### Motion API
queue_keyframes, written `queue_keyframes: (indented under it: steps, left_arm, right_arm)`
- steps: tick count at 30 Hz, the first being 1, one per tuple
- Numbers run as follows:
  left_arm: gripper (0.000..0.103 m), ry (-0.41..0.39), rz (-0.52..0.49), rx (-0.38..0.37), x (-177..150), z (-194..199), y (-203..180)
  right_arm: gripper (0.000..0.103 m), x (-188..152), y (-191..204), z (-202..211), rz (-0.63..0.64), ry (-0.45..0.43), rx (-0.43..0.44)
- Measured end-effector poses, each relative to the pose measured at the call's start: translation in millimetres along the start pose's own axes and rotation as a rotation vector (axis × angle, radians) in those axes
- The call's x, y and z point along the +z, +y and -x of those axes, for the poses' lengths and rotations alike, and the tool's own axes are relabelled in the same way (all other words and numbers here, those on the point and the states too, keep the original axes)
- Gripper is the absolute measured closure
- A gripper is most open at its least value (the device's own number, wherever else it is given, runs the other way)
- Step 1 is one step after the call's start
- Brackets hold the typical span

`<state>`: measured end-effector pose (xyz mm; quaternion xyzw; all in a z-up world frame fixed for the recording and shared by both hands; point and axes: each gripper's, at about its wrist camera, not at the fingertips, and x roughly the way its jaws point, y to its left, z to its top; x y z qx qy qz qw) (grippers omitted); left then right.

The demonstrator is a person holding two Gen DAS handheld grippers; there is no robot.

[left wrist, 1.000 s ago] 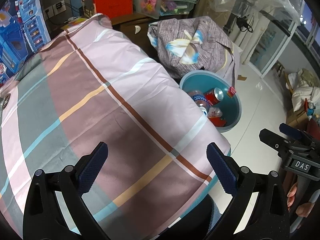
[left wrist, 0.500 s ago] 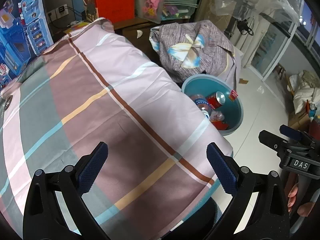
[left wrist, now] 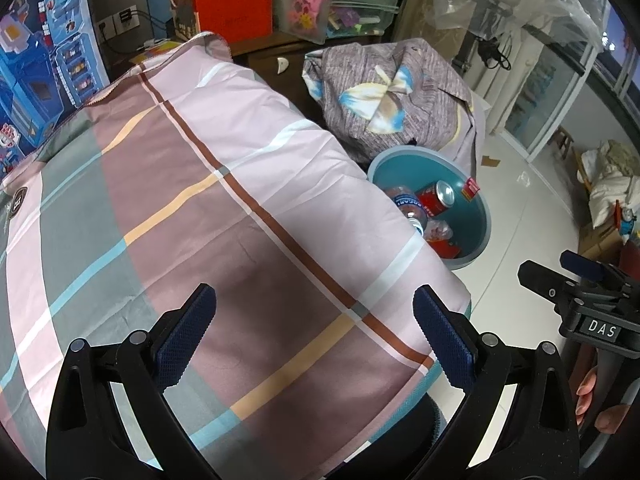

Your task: Collect trash

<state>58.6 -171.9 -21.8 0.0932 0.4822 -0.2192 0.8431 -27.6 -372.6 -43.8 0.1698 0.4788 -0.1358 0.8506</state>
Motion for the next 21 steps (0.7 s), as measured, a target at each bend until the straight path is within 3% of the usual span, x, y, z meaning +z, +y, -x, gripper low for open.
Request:
queue_keyframes:
  steps: [21]
  left_arm:
    - [0.004, 0.041, 0.015, -0.01, -3.3, -7.8, 2.8]
  right_arm:
    - [0.007, 1.5, 1.9, 0.1, 0.009, -0.008, -0.019]
